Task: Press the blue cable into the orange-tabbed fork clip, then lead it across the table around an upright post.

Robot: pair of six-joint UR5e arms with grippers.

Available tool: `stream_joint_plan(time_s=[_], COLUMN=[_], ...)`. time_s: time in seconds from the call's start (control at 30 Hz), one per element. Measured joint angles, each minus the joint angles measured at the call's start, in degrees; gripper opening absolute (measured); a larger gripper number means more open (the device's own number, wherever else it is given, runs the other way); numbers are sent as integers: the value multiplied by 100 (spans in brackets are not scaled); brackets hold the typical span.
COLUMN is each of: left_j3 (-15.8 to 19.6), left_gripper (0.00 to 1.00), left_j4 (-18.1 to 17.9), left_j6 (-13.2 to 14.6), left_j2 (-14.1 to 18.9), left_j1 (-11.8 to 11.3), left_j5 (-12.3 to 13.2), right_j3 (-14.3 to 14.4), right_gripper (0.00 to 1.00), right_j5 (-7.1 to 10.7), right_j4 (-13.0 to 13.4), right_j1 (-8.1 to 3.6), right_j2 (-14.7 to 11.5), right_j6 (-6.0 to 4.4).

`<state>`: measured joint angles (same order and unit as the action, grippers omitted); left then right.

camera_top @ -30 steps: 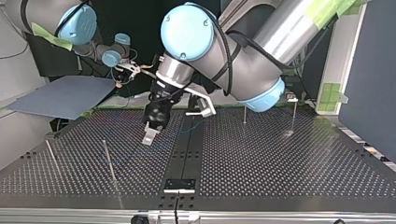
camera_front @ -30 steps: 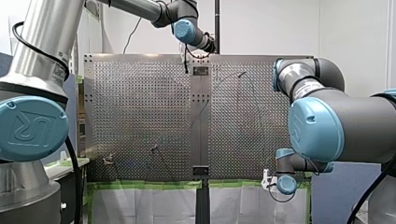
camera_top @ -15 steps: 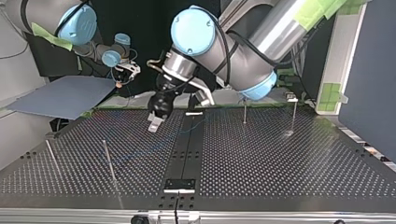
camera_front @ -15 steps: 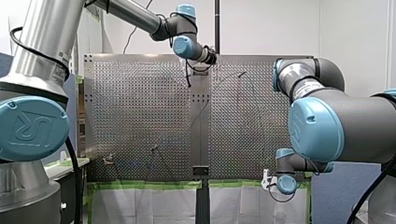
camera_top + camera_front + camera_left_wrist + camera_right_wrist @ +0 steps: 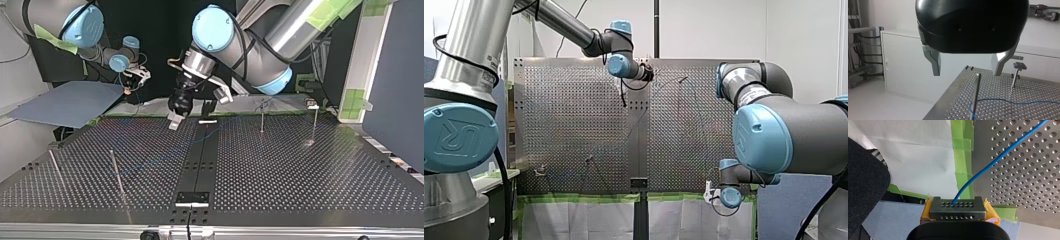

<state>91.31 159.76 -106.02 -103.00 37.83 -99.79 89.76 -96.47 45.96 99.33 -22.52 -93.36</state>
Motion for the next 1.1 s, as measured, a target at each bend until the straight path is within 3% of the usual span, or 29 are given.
stream_joint_plan(time_s=[0.63, 0.9, 1.1], left_j3=[1136, 1606, 1959], left_gripper=[100, 100, 100], left_j4=[-1134, -1605, -1957], left_j6=[67, -188, -219], left_j2=[-1, -2, -2], left_j1=[-3, -14, -18], left_j5=[-29, -28, -14], right_j3=[-4, -6, -10], right_gripper=[0, 0, 0], right_j5=[23, 64, 66], right_j4=[-2, -2, -2], right_j1=[64, 92, 103], right_j2=[0, 0, -2], right_j6=[73, 134, 181])
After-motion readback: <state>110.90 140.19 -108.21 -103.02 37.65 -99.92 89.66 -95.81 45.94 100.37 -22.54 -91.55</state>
